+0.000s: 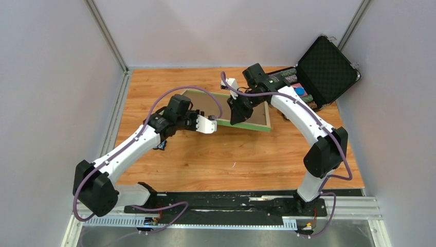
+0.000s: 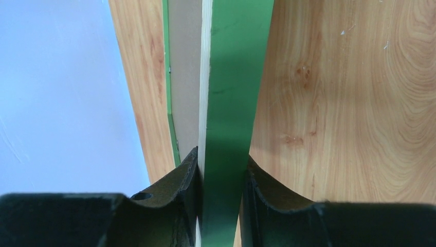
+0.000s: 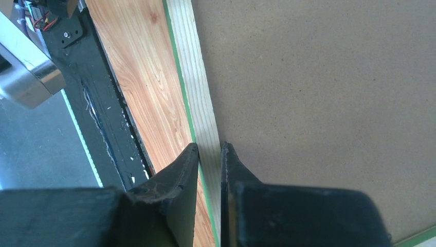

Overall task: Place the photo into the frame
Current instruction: Turn over the photo frame at the center of the board.

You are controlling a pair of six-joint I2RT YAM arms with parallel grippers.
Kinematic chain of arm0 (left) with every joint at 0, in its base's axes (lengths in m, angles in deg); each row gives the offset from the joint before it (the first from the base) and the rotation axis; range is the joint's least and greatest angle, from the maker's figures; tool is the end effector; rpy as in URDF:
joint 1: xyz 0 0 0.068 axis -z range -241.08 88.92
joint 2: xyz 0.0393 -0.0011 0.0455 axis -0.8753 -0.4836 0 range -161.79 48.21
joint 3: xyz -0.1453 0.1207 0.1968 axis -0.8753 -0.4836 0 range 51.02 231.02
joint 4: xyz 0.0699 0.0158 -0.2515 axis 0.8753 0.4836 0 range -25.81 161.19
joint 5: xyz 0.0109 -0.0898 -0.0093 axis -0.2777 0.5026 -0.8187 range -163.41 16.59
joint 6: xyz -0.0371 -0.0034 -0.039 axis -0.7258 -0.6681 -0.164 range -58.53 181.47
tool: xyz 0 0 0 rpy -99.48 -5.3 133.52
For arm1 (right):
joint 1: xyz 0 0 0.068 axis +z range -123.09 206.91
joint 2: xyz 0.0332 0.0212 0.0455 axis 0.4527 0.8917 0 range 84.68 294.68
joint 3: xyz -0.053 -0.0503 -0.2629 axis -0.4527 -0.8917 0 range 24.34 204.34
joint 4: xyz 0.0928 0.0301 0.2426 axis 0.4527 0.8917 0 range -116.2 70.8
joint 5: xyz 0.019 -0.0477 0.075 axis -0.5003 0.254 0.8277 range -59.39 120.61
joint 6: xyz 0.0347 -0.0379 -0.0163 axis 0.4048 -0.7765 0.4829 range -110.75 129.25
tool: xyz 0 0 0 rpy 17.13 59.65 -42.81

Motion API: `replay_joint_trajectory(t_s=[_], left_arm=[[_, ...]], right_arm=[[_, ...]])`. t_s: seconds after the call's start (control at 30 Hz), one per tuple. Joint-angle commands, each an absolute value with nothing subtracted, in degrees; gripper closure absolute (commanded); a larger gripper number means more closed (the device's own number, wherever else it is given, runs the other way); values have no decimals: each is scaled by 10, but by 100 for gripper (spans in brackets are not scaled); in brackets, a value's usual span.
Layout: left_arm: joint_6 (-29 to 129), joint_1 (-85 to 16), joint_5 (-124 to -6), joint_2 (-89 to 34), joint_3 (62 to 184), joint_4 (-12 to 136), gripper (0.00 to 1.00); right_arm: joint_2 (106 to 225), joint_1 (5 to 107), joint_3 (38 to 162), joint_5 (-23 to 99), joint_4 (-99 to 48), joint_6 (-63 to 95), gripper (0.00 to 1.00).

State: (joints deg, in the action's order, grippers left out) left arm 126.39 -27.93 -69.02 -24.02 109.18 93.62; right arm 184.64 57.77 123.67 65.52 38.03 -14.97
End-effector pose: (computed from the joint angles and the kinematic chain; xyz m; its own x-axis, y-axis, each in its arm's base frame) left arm 0.2255 -0.1506 0.2882 0.2917 0.8881 -0.3552 0.7728 0.0000 0.6346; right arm 0.2944 0.1997 0.3375 -0.4506 -0.6612 -0.5999 -0.8927 0.3377 0.2983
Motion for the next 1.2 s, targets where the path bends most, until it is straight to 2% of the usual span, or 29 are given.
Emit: replay_joint_trajectory(t_s=[0.0, 0.07, 0.1, 0.17, 0.23, 0.37, 0.57, 0.7, 0.97, 1.17], left_arm=[[1232, -277, -692, -234, 1142, 959, 100], [1224, -278, -688, -234, 1153, 973, 100], [1221, -277, -682, -233, 1159, 978, 100], [1209, -277, -675, -232, 1169, 998, 100], [1199, -278, -671, -233, 1185, 1018, 100], [1186, -278, -662, -249, 1234, 1083, 100], [1179, -277, -632, -274, 1314, 1182, 100], [1178, -277, -612, -290, 1366, 1237, 100], [1187, -277, -596, -302, 1433, 1303, 100], [1191, -278, -598, -306, 1454, 1322, 100]], right_arm=[[1817, 570, 1271, 621, 375, -128, 79], [1808, 571, 1275, 609, 374, -125, 55], [1801, 571, 1277, 602, 373, -124, 46], [1784, 571, 1280, 586, 366, -123, 33], [1766, 571, 1280, 570, 357, -125, 27], [1717, 571, 1261, 540, 332, -137, 22], [1636, 580, 1204, 533, 279, -173, 18], [1609, 615, 1181, 481, 267, -211, 17], [1610, 715, 1136, 344, 229, -287, 17], [1634, 734, 1141, 316, 224, -304, 18]])
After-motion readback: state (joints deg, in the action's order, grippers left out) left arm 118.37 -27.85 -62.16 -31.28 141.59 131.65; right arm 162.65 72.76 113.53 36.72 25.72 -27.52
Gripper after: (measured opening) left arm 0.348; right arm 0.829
